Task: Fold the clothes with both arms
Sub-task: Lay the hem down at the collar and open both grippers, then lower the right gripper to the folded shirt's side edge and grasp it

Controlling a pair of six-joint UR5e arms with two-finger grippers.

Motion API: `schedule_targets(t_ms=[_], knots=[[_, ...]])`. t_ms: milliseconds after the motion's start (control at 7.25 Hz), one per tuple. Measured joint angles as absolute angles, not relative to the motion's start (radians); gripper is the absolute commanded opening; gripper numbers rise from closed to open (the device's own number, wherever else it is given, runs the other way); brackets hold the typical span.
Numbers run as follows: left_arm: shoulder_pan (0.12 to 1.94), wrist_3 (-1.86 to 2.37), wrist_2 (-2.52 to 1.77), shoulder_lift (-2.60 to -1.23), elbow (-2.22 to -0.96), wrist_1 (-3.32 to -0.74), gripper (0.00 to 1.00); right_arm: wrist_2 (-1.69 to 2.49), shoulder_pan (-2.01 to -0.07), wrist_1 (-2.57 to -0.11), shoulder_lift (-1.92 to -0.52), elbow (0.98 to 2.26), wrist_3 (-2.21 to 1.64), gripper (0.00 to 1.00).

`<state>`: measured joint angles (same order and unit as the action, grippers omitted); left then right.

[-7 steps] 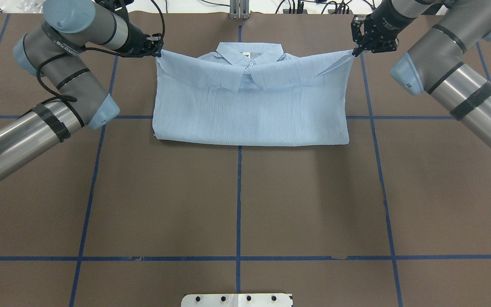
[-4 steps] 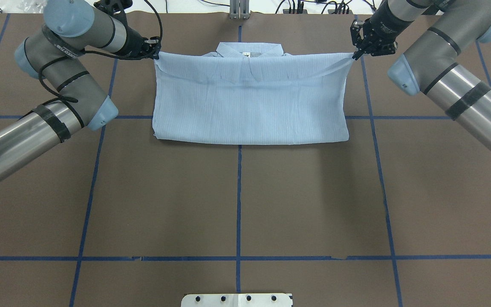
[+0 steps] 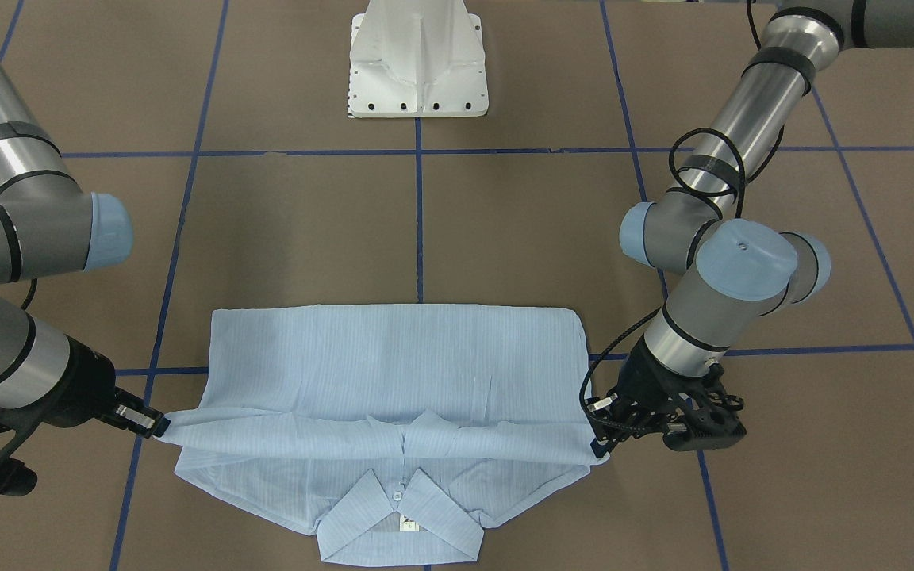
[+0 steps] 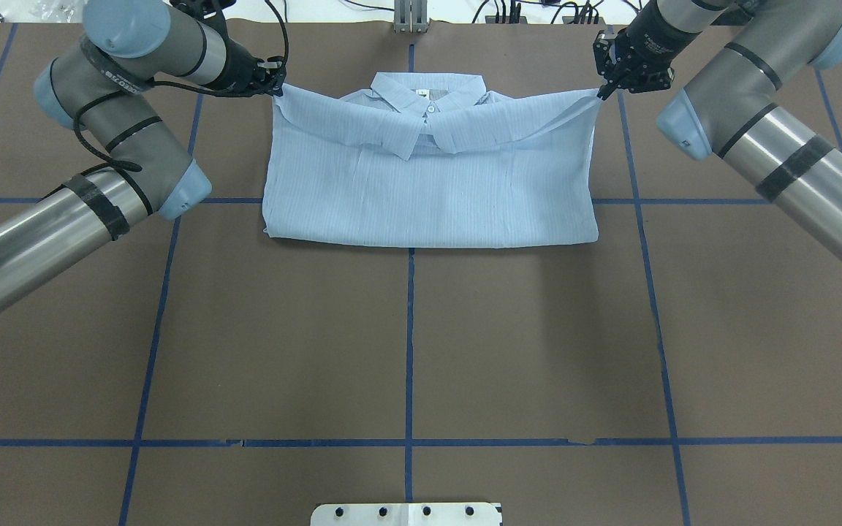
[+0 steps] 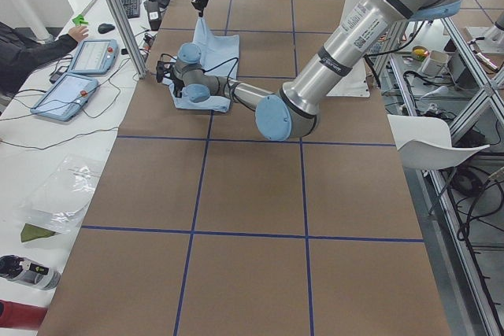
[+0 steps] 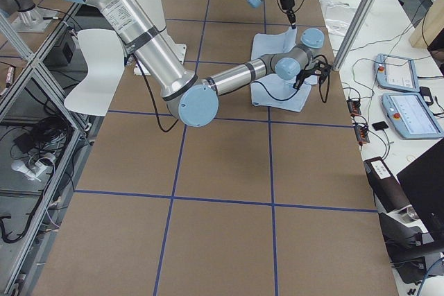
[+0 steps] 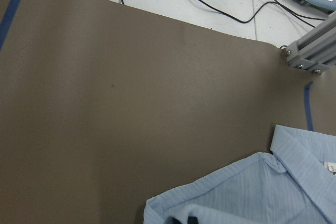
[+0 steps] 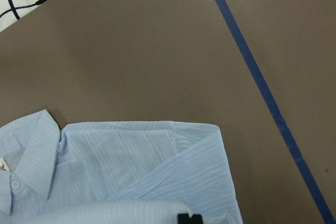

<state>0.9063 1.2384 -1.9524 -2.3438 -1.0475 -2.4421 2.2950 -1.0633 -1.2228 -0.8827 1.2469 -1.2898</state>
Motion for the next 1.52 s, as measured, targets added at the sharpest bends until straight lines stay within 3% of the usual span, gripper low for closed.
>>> schedule_targets(t_ms=[138, 965, 1517], knots=[[0.906, 1.238, -1.952, -2.344, -1.048, -2.442, 0.99, 2.287, -1.057, -1.223, -0.881, 1.246, -1.289, 1.00], [0.910, 1.239, -1.952, -2.330, -1.067, -2.440, 0.99, 2.256, -1.026, -1.221, -0.882, 1.239, -1.254, 1.00], [0.911, 1.244, -1.953, -2.303, -1.130, -2.426, 0.99, 2.181, -0.875, -1.221, -1.075, 1.476, -1.267, 1.00]])
